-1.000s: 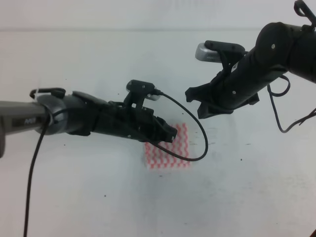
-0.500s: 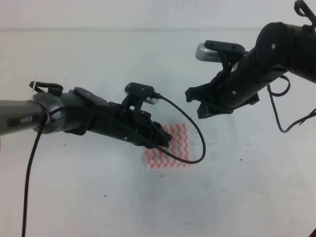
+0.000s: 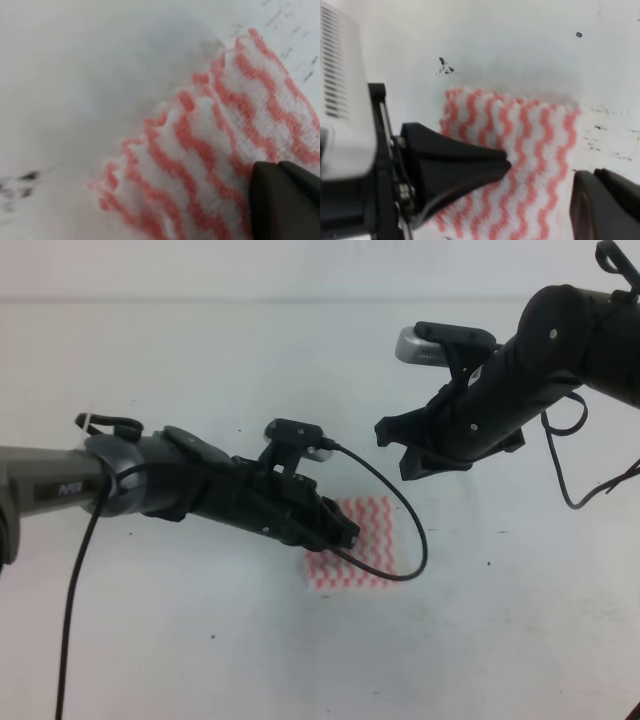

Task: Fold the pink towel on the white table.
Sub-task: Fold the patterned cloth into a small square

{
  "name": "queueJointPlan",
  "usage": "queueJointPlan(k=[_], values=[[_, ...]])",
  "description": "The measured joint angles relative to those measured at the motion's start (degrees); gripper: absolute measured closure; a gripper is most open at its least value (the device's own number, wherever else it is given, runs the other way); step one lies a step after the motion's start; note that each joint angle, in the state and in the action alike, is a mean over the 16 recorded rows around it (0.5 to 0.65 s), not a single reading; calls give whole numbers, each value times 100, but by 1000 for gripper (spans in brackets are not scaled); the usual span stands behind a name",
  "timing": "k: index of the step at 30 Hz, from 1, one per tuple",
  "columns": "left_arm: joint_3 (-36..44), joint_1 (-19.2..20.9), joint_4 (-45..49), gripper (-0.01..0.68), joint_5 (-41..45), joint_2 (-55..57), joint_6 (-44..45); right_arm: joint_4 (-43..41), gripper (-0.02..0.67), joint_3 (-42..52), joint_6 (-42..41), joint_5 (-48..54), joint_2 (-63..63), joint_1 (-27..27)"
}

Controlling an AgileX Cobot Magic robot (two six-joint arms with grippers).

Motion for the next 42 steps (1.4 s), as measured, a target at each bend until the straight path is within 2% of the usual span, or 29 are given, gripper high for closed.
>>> queueJointPlan(k=[11, 20, 30, 42], values=[[-4, -147, 23, 677, -185, -256, 71, 14, 671, 0, 3, 6, 3, 1], [301, -155, 24, 676, -809, -1150, 62, -107, 671, 42, 35, 11, -367, 1], [1400, -155, -287, 676, -2077, -2910, 106, -348, 670, 763, 121, -297, -1776, 0], [3136, -155, -776, 677, -2989, -5695, 111, -352, 671, 2645, 160, -1177, -4259, 0]])
